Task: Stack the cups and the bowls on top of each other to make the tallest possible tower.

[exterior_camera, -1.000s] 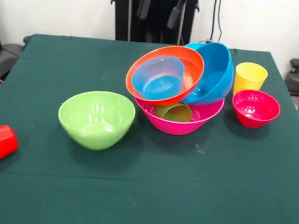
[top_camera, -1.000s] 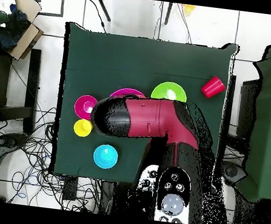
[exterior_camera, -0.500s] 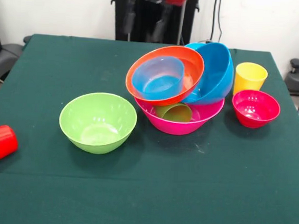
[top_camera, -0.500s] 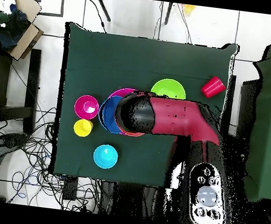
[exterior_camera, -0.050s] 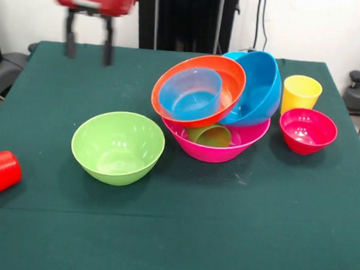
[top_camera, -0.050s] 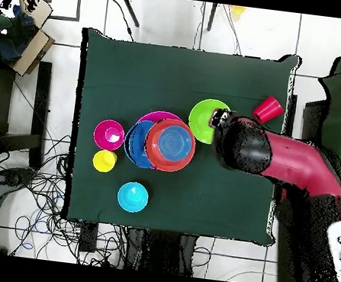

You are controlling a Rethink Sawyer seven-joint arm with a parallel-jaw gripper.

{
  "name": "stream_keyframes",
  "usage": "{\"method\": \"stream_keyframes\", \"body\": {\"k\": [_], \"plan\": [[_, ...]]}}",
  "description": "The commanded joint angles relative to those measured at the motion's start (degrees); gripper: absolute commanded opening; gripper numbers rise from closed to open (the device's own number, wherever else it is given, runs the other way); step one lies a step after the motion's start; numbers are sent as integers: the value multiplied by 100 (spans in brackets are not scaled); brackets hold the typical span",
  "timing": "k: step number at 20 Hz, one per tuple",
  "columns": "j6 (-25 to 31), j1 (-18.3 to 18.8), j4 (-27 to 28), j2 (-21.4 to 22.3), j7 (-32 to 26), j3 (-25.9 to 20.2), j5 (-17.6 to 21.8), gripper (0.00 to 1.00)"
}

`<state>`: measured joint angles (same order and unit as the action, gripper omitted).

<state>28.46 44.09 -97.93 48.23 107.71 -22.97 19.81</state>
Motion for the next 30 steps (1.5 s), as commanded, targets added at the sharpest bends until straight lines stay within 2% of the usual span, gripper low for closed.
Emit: {"method": "stream_keyframes", "body": {"k": [1,5,10,15,20,27,30], "plan": [[104,389,-462,-397,-1710,-1122,288,100],[143,429,-224,-564,-1543,-1100,671,100],[158,215,-103,-522,-1223,-894,1015,100],[168,14,-26,-534,-949,-782,1167,100],[67,-176,158,-767,-757,-674,1318,100],[42,-157,428,-1105,-827,-735,1375,100],[13,-167,682,-1376,-834,-745,1472,100]]}}
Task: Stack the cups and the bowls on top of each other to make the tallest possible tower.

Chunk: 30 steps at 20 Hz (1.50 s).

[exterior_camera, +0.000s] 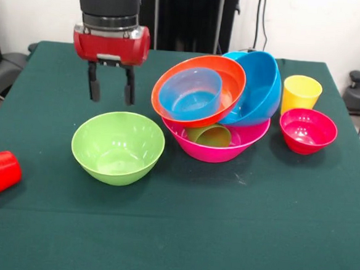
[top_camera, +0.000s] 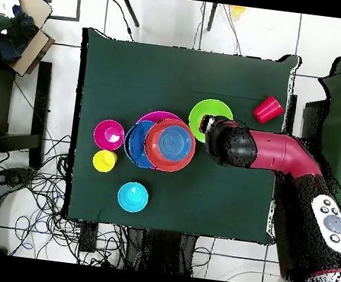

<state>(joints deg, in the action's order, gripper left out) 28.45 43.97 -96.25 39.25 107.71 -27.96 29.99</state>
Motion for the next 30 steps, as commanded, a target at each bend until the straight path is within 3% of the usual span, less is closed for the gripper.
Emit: {"method": "stream_keyframes", "body": {"k": [1,19,26,30], "plan": [[16,-151,582,-547,-846,-256,475,100],[5,-47,1595,-1517,-1152,-436,737,100],[491,-77,1035,-606,-975,-360,432,100],[744,-78,930,-337,-1008,-386,299,100]]}}
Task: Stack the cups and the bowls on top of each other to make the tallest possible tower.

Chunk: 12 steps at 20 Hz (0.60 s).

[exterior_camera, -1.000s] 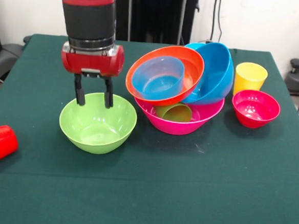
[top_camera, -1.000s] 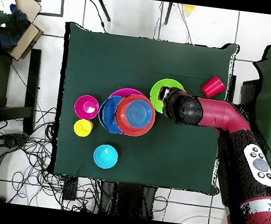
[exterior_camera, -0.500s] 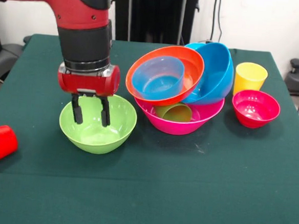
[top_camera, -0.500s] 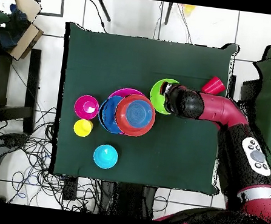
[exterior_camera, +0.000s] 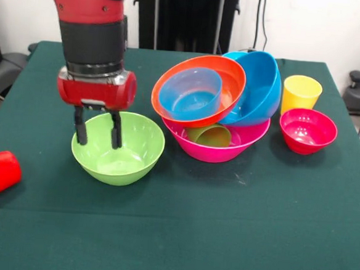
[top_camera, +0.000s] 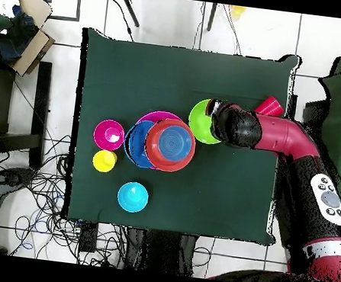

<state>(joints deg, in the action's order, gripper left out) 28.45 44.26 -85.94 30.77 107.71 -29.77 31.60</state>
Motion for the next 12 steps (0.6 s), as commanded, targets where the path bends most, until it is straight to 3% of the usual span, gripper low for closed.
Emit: {"method": "stream_keyframes", "body": {"k": [1,7,12], "plan": [[763,-101,-102,522,-1024,-217,127,100],[923,13,-205,700,-1166,-297,33,100],[591,228,-159,362,-1345,-381,265,100]]}}
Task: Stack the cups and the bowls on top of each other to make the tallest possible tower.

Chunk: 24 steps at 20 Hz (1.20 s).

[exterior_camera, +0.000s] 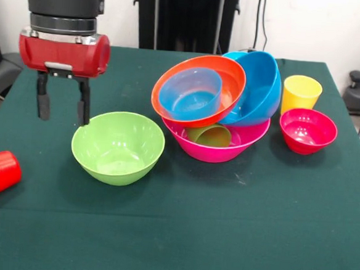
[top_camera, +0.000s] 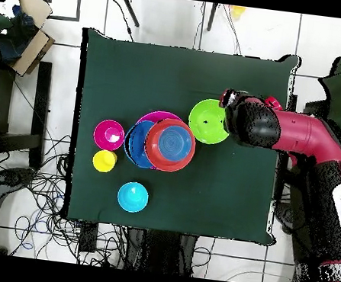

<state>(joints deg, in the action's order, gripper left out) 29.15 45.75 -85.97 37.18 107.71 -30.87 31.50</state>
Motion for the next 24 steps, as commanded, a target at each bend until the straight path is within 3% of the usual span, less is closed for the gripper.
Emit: {"method": "stream_keyframes", "body": {"k": [1,10,18,24], "plan": [[470,114,-148,-334,-1366,-284,319,100],[-194,507,6,-1088,-1597,-484,815,100],[-494,641,-151,-1195,-1338,-516,1199,100],[-670,375,-389,-963,-747,-332,1388,100]]}}
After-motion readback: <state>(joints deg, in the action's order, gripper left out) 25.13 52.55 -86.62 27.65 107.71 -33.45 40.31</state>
